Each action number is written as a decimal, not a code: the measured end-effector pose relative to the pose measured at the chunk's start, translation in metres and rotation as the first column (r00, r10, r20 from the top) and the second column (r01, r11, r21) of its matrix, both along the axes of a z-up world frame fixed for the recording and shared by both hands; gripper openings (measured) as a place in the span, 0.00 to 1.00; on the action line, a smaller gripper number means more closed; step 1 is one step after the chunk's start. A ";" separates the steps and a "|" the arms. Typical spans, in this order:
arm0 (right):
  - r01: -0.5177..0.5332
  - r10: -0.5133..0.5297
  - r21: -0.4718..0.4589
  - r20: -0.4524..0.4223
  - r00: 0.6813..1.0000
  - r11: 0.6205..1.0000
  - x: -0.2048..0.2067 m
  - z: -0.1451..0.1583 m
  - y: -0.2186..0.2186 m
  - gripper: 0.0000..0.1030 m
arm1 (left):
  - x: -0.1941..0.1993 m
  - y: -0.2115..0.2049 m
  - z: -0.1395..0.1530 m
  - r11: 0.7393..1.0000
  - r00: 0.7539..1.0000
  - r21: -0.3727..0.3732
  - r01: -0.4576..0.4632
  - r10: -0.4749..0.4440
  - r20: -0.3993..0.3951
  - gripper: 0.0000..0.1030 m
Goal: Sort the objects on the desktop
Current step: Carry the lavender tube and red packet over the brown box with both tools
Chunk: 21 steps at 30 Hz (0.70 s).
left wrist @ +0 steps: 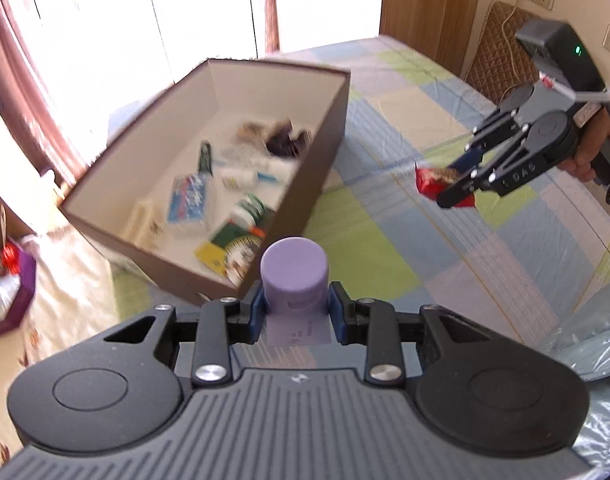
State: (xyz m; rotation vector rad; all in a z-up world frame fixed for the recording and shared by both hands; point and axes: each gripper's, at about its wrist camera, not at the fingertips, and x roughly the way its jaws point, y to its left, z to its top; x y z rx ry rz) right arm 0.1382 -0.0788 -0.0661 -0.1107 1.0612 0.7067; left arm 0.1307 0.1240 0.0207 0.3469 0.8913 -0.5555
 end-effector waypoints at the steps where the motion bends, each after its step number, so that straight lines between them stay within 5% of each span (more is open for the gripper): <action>1: 0.003 -0.003 0.001 0.004 1.000 1.000 0.001 0.002 0.000 0.32 | 0.003 0.002 0.005 1.000 1.000 -0.002 0.004 -0.004 0.012 0.27; 11: 0.012 -0.013 0.013 0.076 0.997 1.000 0.024 0.034 0.005 0.32 | 0.044 0.019 0.044 1.000 0.992 0.018 0.026 -0.028 0.125 0.27; 21: -0.003 -0.004 0.032 0.204 0.979 0.999 0.062 0.080 0.020 0.32 | 0.106 0.027 0.048 0.997 0.988 0.062 0.036 -0.045 0.151 0.27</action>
